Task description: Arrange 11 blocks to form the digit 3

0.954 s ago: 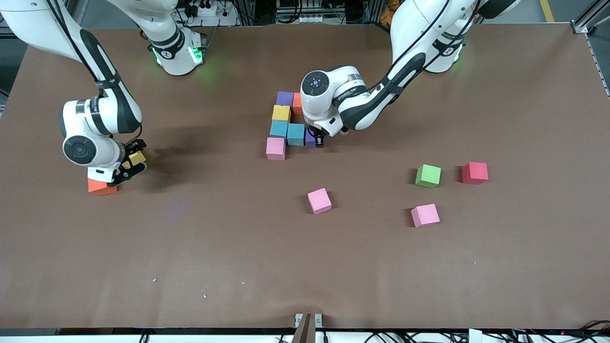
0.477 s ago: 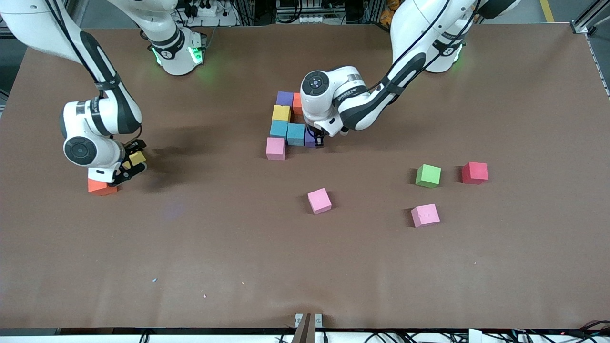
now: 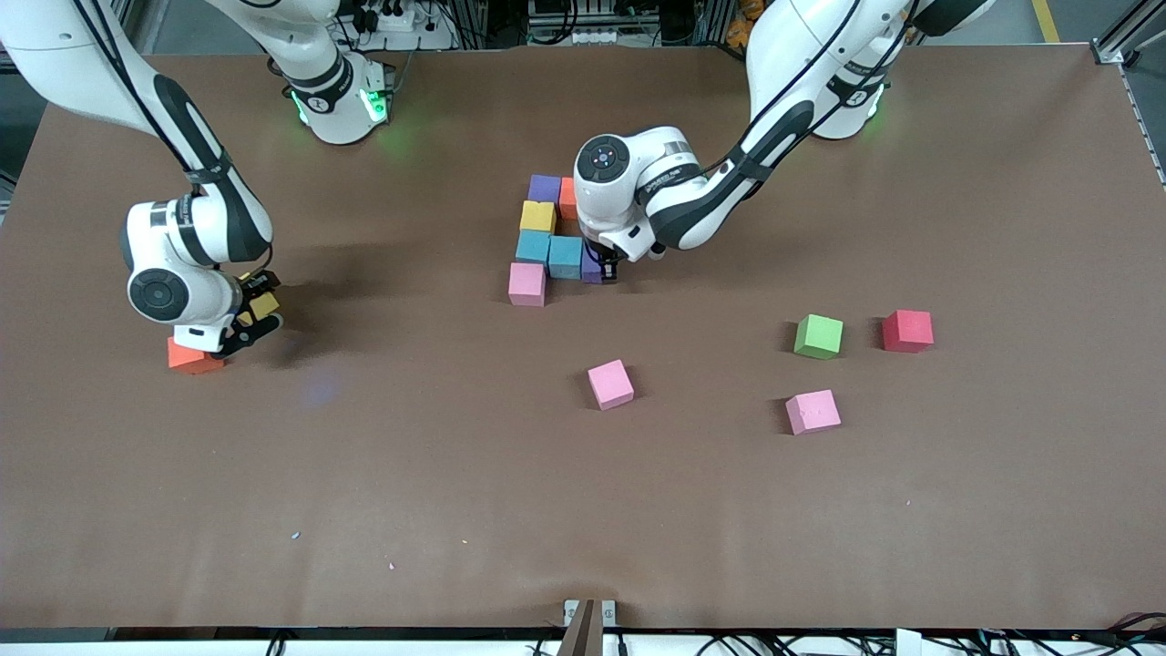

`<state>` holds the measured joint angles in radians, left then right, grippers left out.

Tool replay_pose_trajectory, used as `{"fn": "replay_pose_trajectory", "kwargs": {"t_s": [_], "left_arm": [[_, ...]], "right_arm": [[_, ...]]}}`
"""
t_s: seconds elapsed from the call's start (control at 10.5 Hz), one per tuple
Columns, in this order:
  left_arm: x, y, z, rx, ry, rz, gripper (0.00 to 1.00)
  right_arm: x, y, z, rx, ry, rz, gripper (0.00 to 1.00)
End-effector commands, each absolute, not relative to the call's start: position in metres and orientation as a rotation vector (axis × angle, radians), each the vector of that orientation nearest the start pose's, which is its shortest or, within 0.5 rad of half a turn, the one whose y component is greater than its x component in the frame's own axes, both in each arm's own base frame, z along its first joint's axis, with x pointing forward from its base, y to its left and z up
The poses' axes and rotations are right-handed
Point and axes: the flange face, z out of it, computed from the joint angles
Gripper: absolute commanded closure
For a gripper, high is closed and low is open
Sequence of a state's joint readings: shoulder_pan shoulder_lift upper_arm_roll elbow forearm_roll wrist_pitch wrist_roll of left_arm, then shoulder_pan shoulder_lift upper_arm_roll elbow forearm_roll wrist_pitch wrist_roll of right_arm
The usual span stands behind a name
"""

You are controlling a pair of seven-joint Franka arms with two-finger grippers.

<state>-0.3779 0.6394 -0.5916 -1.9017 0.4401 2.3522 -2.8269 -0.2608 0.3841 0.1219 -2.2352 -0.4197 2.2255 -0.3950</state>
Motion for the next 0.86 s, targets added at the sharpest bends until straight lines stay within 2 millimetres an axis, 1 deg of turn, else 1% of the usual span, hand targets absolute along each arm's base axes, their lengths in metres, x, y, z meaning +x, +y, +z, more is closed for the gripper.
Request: {"fn": "replay_pose_trajectory", "kwargs": {"t_s": [0.0,0.1,0.19,0.29,0.38,0.48,0.57,0.67,0.76], "left_arm": [[0.357,-0.512,0.201,1.903,2.53,0.033,0.96],[0.356,-0.512,0.199,1.908,2.529,0.032,0.91],[0.352,-0.515,0.198,1.916,2.523,0.024,0.88],[0.352,-0.515,0.198,1.914,2.525,0.024,0.8],[0.354,-0.514,0.198,1.91,2.527,0.024,0.16],[0.352,-0.515,0.198,1.904,2.53,0.026,0.0],[0.353,-0.515,0.201,1.894,2.534,0.028,0.0],[0.353,-0.515,0.203,1.898,2.528,0.036,0.0],[0.353,-0.514,0.208,1.898,2.523,0.047,0.0]], "right_arm": [[0.499,-0.079,0.175,-3.065,-0.943,0.678,0.93],[0.502,-0.078,0.178,-3.071,-0.934,0.673,1.0],[0.506,-0.075,0.182,-3.076,-0.925,0.663,1.0],[0.506,-0.067,0.184,-3.063,-0.91,0.664,1.0],[0.516,-0.056,0.193,-3.032,-0.792,0.624,1.0],[0.524,-0.04,0.2,-2.991,-0.724,0.613,1.0],[0.533,-0.017,0.207,-2.989,-0.694,0.578,1.0],[0.538,0.011,0.209,-3.012,-0.593,0.559,1.0],[0.539,0.041,0.21,-3.033,-0.534,0.544,1.0]]}}
